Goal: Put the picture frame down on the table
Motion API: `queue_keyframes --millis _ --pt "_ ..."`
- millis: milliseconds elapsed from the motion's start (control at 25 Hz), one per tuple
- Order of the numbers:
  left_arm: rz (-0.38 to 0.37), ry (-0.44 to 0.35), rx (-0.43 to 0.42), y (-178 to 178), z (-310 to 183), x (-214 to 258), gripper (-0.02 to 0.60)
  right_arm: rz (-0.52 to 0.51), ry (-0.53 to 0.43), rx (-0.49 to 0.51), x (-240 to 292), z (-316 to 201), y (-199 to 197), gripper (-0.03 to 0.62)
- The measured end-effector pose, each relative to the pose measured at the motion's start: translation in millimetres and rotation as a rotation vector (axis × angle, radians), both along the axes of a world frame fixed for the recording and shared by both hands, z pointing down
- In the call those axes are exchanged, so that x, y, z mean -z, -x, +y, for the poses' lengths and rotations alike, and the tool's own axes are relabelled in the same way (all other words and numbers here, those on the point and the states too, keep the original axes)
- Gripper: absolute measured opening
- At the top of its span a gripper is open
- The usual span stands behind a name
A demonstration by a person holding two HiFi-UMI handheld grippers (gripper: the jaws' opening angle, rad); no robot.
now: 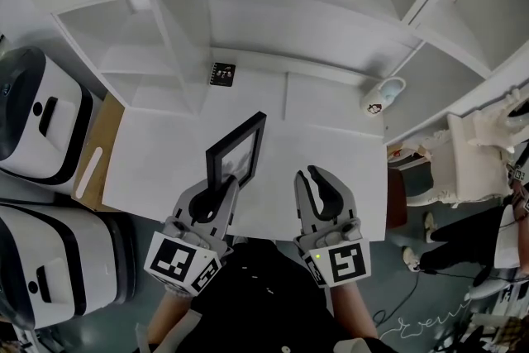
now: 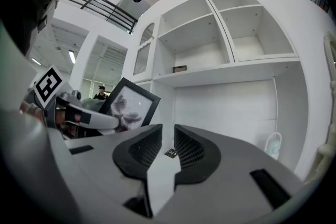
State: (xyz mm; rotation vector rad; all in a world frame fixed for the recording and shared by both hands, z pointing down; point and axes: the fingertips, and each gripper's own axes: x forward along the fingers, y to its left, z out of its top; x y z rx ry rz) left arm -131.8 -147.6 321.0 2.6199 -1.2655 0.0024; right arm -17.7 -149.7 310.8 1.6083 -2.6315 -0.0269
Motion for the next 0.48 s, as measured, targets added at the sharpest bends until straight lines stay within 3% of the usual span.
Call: queue_keyframes --millis 200,480 --pt "0.001 0.002 -0.039 -17 -2 0 0.012 -0.069 0.038 0.095 -2 -7 10 0.100" --pt "0.004 -0.005 -0.093 -34 -4 2 0.012 -0.095 0.076 0.215 -8 -16 27 0.118"
